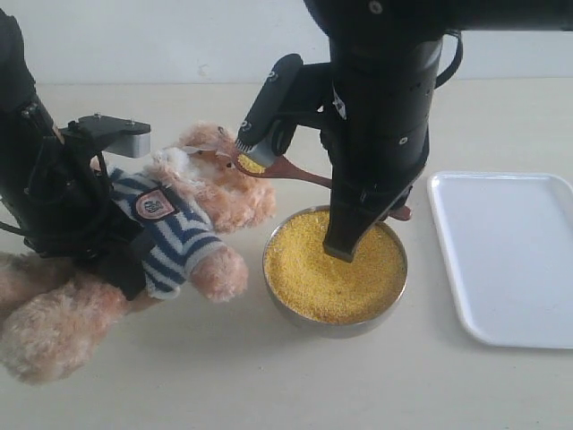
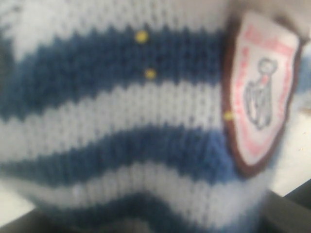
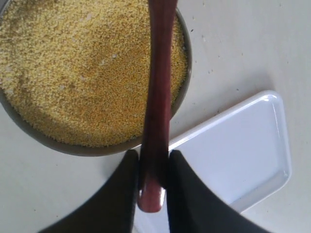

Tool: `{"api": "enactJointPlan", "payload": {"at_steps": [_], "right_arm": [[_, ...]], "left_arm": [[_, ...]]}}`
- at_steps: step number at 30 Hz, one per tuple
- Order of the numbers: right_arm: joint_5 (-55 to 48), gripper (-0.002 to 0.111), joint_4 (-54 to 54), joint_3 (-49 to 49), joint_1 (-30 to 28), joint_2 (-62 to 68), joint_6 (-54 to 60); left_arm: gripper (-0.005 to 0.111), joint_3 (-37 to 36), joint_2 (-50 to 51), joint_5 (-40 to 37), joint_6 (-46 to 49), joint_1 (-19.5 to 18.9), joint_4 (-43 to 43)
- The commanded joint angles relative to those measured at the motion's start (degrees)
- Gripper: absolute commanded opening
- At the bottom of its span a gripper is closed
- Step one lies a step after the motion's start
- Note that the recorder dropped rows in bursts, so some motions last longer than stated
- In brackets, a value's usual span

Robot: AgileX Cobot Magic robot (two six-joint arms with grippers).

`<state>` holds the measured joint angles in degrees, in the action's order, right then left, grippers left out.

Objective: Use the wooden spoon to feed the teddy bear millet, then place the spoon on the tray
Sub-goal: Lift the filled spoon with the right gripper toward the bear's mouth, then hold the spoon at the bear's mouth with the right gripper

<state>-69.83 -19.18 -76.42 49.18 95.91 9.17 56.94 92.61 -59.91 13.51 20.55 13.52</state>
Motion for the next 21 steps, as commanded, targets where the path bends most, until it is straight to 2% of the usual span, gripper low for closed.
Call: {"api": "enactJointPlan", "payload": {"at_steps": [1,10,21], "right_arm": [[-0.13,0.000,-0.19,-0.33,1.42,-0.11,0.37],[-0.13,0.000,-2.32,-0.67,2.74,0.09,-1.32],[-0.13,0.000,-1.05,-5.94,2.74,2.31,-2.07]], "left_arm": [[0.004,0.41,-0.17,1.07,0.61,0.15,1.28],[0.004,0.41,-0.17,0.85,1.55,0.15,2.48],[0.004,0.41,-0.17,0.64,1.55,0.15,2.58]]}}
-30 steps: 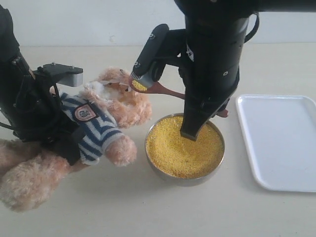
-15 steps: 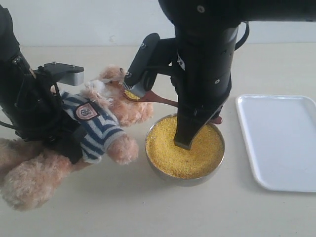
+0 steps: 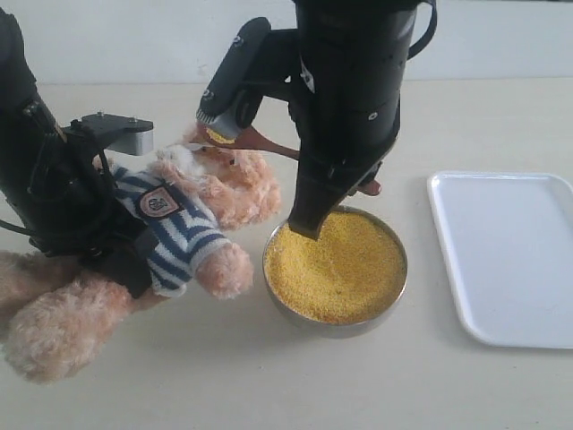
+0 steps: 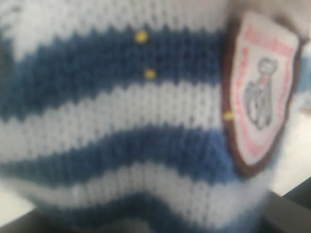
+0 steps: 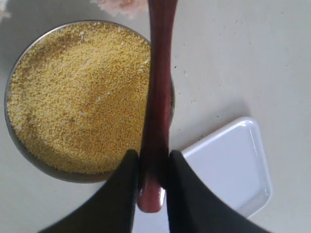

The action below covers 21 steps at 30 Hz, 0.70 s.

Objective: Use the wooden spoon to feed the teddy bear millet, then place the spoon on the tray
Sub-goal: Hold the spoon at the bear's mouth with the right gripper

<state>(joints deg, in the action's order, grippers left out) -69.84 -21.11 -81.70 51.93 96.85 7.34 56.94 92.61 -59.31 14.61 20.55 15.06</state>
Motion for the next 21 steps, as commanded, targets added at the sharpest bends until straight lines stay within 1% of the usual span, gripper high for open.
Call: {"api": "enactJointPlan", "payload": {"at_steps": [1,7,12,21], "right_arm": [[-0.12,0.000,1.03,-0.66,-0.02,1.90,-0.24],[-0.12,0.000,0.49,-0.70,-0.02,4.44,-0.41],[-0.12,0.000,-3.91,-0.70,-0.02,4.96,-3.26],[-0.12,0.000,-4.37,-0.70,0.01,4.96,-3.65]], "left_arm": [[0.004,0.41,-0.17,0.04,0.45,0.15,1.03],[0.004,0.41,-0.17,0.03,0.58,0.15,1.03],[0.004,0.41,-0.17,-0.06,0.83,0.15,1.03],[0.004,0.41,-0.17,-0.06,1.92,0.15,2.42]]}}
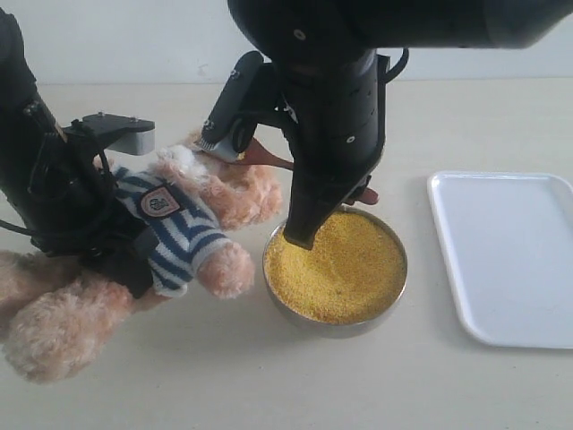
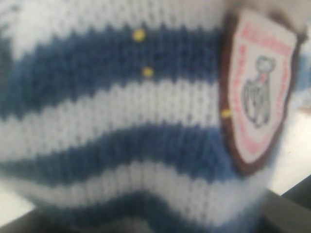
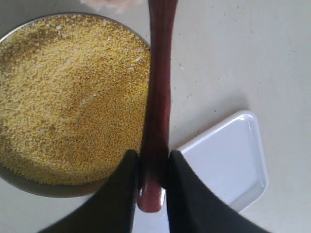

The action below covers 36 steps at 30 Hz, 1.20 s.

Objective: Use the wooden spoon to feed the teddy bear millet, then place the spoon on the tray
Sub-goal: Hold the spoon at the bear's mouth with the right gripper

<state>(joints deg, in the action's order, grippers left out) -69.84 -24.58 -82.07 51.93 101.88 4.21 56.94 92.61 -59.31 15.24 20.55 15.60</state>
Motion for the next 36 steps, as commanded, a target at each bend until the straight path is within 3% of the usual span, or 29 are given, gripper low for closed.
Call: {"api": "enactJointPlan", "payload": {"at_steps": [1,9,36], "right_arm": [[-0.12,0.000,-1.60,-0.33,0.40,-0.08,-0.82],[-0.12,0.000,-9.40,-0.33,4.62,-0.08,-3.30],[-0.12,0.000,-12.77,-0.33,4.62,-0.08,-4.21]], "left_arm": [[0.004,0.41,-0.17,-0.06,1.29,0.15,1.89],[0.004,0.41,-0.17,-0.06,2.37,0.15,3.06],[0.004,0.41,-0.17,-0.52,2.37,0.15,3.06]]}}
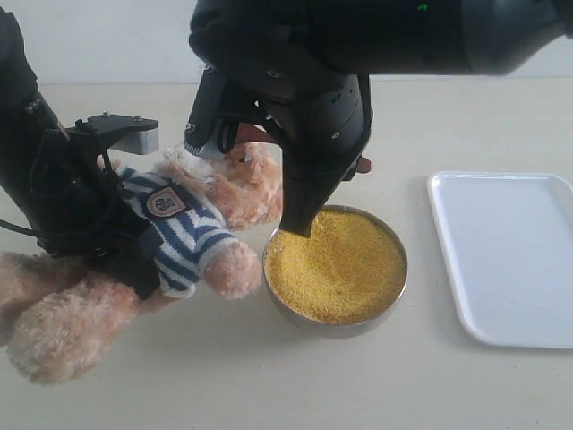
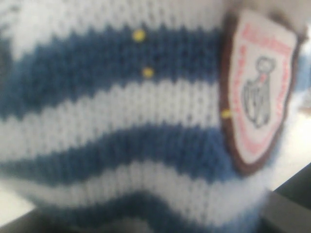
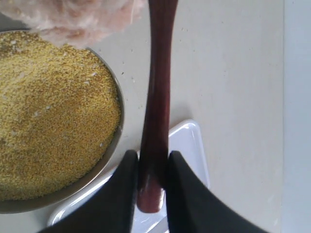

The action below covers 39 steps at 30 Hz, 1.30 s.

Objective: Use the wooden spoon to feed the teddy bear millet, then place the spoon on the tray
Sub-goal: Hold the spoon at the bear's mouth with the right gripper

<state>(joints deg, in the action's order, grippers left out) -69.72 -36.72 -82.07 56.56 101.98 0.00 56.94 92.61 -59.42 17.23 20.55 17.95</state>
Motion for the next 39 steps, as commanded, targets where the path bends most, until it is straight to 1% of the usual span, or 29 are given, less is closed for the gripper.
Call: {"api": "enactJointPlan", "payload": {"at_steps": [1,18,39], "right_arm": [[-0.24,0.000,-0.64,-0.33,-0.01,-0.17,0.00],[-0.24,0.000,-1.56,-0.33,-0.01,-0.17,1.75],[-0.24,0.000,-5.79,-0.33,0.10,-0.17,3.07]], "left_arm": [[0.004,0.41,-0.17,-0.40,0.38,0.15,0.72],[0.004,0.41,-0.17,-0.40,0.38,0.15,0.72],[0.004,0.41,-0.17,-0.12,0.54,0.15,0.72]]}}
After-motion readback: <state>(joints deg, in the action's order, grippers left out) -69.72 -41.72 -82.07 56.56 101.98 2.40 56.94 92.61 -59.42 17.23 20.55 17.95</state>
